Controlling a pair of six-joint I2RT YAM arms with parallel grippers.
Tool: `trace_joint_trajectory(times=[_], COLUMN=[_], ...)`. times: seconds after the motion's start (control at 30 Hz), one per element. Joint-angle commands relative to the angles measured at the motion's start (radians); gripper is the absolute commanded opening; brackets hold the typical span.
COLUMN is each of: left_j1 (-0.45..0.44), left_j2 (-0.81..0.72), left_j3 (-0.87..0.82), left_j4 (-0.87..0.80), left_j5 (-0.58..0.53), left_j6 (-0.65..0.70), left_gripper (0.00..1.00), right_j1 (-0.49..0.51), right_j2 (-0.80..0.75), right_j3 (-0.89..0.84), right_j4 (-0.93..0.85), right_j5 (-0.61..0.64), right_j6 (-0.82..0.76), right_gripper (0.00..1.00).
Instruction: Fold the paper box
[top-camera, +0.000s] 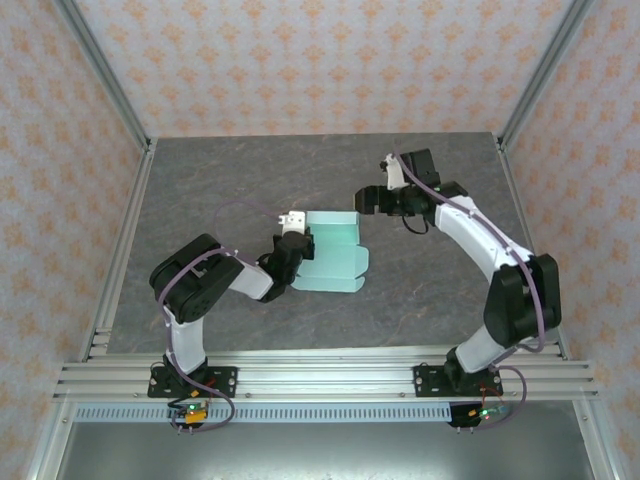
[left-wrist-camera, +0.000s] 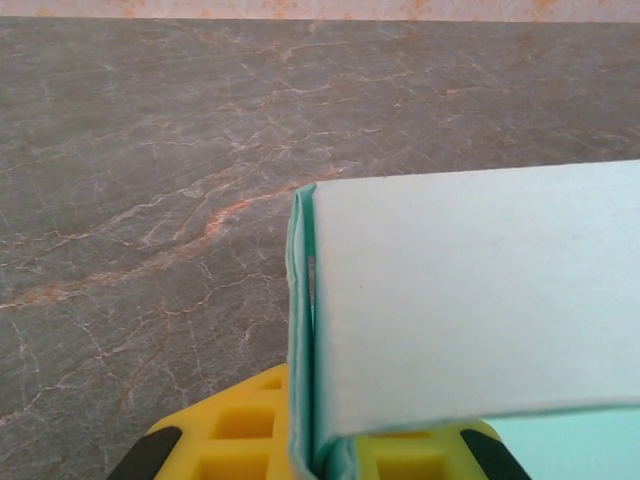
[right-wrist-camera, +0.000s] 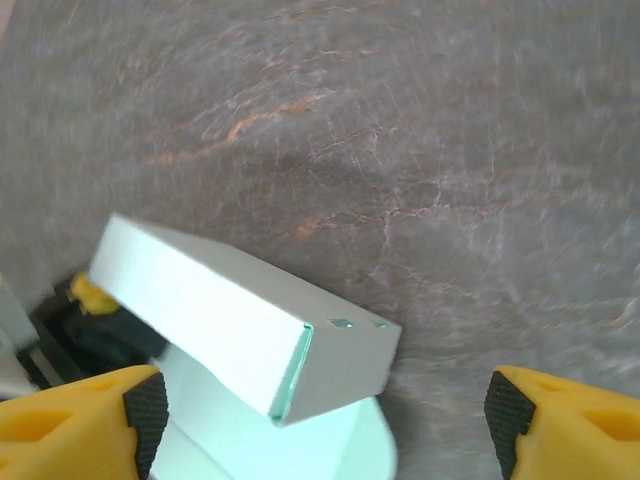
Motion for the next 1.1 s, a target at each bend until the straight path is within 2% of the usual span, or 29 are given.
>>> trace_joint_trajectory(times=[0.0, 0.07, 0.13, 0.2, 0.27, 0.33, 0.57, 0.73, 0.83, 0.97, 1.0, 1.07], left_j1=[-0.008, -0.008, -0.008, -0.007, -0.007, -0.008, -0.008, -0.007, -0.008, -0.007, -0.007, -0.006], left_j2=[-0.019, -0.018, -0.023, -0.036, -0.051, -0.074, -0.14, -0.189, -0.2, -0.197, -0.192, -0.199], left_j3=[-0.028, -0.028, -0.031, -0.033, -0.026, -0.019, -0.02, -0.025, -0.012, -0.013, -0.011, -0.008], left_j4=[-0.026, -0.019, -0.018, -0.017, -0.027, -0.04, -0.061, -0.083, -0.108, -0.098, -0.1, -0.111], left_j5=[0.064, 0.081, 0.092, 0.109, 0.136, 0.16, 0.203, 0.234, 0.246, 0.255, 0.253, 0.253], left_j6=[0.02, 0.019, 0.018, 0.015, 0.018, 0.016, -0.022, -0.062, -0.062, -0.071, -0.073, -0.08], left_gripper=[0.0, 0.0, 0.0, 0.0, 0.0, 0.0, 0.0, 0.0, 0.0, 0.0, 0.0, 0.0], right_j1=[0.003, 0.003, 0.002, 0.001, -0.002, -0.008, -0.014, -0.012, -0.005, -0.002, -0.002, -0.002], right_j2=[-0.052, -0.084, -0.113, -0.11, -0.075, -0.033, 0.051, 0.084, 0.073, 0.078, 0.078, 0.077], right_j3=[-0.064, -0.095, -0.134, -0.135, -0.097, -0.052, -0.06, -0.07, -0.106, -0.1, -0.102, -0.108], right_j4=[-0.017, -0.036, -0.052, -0.14, -0.225, -0.322, -0.222, -0.171, -0.103, -0.104, -0.103, -0.09], right_j5=[-0.079, -0.12, -0.133, -0.142, -0.115, -0.147, -0.202, -0.223, -0.223, -0.228, -0.235, -0.243], right_j6=[-0.469, -0.571, -0.72, -0.91, -0.993, -1.08, -1.086, -1.037, -1.01, -1.007, -1.0, -0.984], right_gripper=[0.85, 0.88, 0.93, 0.99, 1.0, 0.99, 1.0, 0.85, 0.69, 0.45, 0.41, 0.4])
